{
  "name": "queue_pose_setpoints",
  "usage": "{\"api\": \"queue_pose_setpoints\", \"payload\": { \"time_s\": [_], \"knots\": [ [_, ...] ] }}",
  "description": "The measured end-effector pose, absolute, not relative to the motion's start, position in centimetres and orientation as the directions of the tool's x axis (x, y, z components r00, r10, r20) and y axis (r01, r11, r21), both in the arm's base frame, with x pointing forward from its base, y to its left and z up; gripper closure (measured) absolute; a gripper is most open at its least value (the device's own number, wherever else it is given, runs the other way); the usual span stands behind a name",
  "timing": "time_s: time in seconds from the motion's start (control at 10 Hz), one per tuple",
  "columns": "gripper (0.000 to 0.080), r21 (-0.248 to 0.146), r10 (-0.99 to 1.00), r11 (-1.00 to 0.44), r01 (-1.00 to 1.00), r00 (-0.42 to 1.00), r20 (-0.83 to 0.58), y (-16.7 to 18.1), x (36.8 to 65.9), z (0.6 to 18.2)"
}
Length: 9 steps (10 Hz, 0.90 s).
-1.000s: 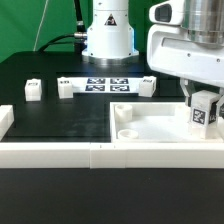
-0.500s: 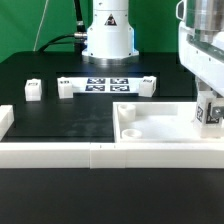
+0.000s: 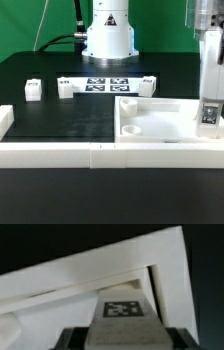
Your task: Assemble one leg
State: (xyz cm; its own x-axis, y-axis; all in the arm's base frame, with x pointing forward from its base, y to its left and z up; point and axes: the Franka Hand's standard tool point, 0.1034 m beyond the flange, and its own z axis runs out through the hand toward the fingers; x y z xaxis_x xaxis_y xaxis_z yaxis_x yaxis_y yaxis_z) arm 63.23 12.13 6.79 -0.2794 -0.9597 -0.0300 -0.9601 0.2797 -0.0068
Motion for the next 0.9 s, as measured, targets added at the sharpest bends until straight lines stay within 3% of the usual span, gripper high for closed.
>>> {"api": "queue_pose_setpoints", "payload": {
  "time_s": [0.3, 0.5, 0.9],
  "knots": [
    [0.0509, -0.006, -0.960, 0.277, -0.961, -0.276, -0.037, 12.17, 63.25, 6.78],
    [0.0190, -0.007, -0.963, 0.269, -0.963, -0.269, -0.037, 12.21, 63.24, 6.77],
    [0.0151, -0.006, -0.963, 0.267, -0.964, -0.266, -0.037, 12.25, 63.23, 6.76]
  ]
}}
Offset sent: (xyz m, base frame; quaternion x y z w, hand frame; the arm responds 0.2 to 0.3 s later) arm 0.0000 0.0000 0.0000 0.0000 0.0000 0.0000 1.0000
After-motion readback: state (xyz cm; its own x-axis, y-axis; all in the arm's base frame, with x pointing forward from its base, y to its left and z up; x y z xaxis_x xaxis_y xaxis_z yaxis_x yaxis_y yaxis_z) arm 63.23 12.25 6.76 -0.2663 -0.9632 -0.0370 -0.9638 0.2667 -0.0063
